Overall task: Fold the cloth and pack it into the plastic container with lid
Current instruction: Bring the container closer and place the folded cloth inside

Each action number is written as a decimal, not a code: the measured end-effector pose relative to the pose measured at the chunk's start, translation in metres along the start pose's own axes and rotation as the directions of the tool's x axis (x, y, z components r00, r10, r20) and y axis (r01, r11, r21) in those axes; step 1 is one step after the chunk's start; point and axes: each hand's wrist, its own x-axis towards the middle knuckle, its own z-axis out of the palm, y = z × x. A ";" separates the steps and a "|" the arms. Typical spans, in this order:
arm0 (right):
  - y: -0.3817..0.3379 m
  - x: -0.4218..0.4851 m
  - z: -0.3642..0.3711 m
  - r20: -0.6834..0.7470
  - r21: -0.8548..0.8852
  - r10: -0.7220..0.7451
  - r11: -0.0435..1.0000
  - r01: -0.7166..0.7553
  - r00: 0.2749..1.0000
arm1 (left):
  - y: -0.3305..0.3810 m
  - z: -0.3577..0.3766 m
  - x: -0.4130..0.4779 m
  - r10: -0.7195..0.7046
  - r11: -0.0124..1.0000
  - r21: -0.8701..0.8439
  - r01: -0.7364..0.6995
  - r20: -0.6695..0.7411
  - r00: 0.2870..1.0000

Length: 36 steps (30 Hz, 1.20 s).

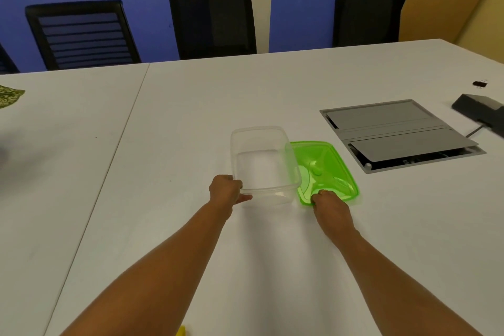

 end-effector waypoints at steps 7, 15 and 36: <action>0.002 -0.053 -0.018 0.029 -0.031 -0.077 0.996 0.078 0.997 | -0.031 -0.017 -0.054 -0.046 0.998 -0.046 0.046 0.004 0.999; 0.008 -0.141 -0.036 0.022 0.028 -0.051 0.998 0.051 0.998 | -0.081 -0.039 -0.125 -0.084 0.994 -0.067 0.085 0.016 0.996; 0.004 -0.301 -0.056 0.133 0.149 0.054 0.986 -0.074 0.990 | -0.174 -0.070 -0.263 -0.130 0.984 -0.116 0.137 0.067 0.989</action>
